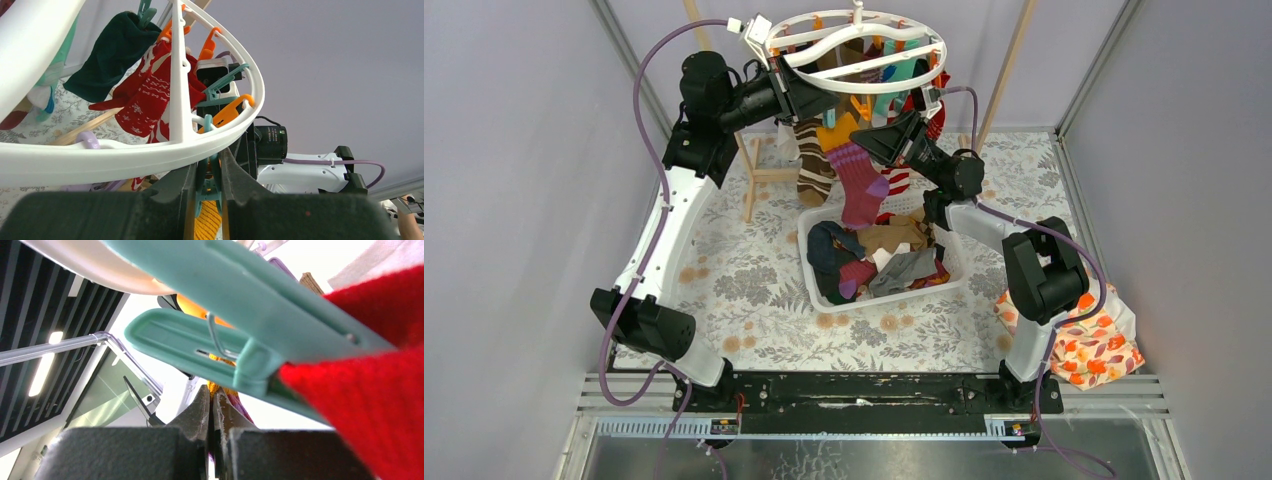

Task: Clip the socks to the hanger
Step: Clamp the sock onto the hanger, then open the clamp at the hanger.

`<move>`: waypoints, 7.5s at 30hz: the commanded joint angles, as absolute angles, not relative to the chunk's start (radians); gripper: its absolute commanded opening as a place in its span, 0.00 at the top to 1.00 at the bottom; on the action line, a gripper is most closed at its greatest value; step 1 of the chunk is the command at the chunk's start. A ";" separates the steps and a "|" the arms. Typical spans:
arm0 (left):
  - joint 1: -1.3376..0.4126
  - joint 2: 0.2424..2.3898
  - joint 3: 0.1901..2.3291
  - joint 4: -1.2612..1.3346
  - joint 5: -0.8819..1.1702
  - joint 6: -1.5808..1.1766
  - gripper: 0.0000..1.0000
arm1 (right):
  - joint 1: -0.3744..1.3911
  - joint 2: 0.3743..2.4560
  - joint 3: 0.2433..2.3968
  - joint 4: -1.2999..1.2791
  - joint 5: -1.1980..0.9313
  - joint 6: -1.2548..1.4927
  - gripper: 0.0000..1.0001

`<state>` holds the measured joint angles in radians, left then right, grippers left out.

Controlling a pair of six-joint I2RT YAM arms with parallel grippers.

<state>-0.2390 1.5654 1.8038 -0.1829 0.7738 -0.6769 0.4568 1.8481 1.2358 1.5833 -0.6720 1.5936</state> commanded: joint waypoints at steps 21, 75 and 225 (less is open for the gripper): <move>-0.238 1.562 1.838 -0.144 0.813 -0.666 1.00 | 0.450 1.795 1.279 1.717 -0.722 1.611 1.00; -0.237 1.554 1.776 -0.015 0.871 -0.823 1.00 | 0.455 1.841 1.325 1.713 -0.595 1.491 1.00; -0.219 1.339 1.613 -0.323 0.653 -0.450 0.98 | 0.494 1.670 1.381 1.010 -0.392 0.689 0.39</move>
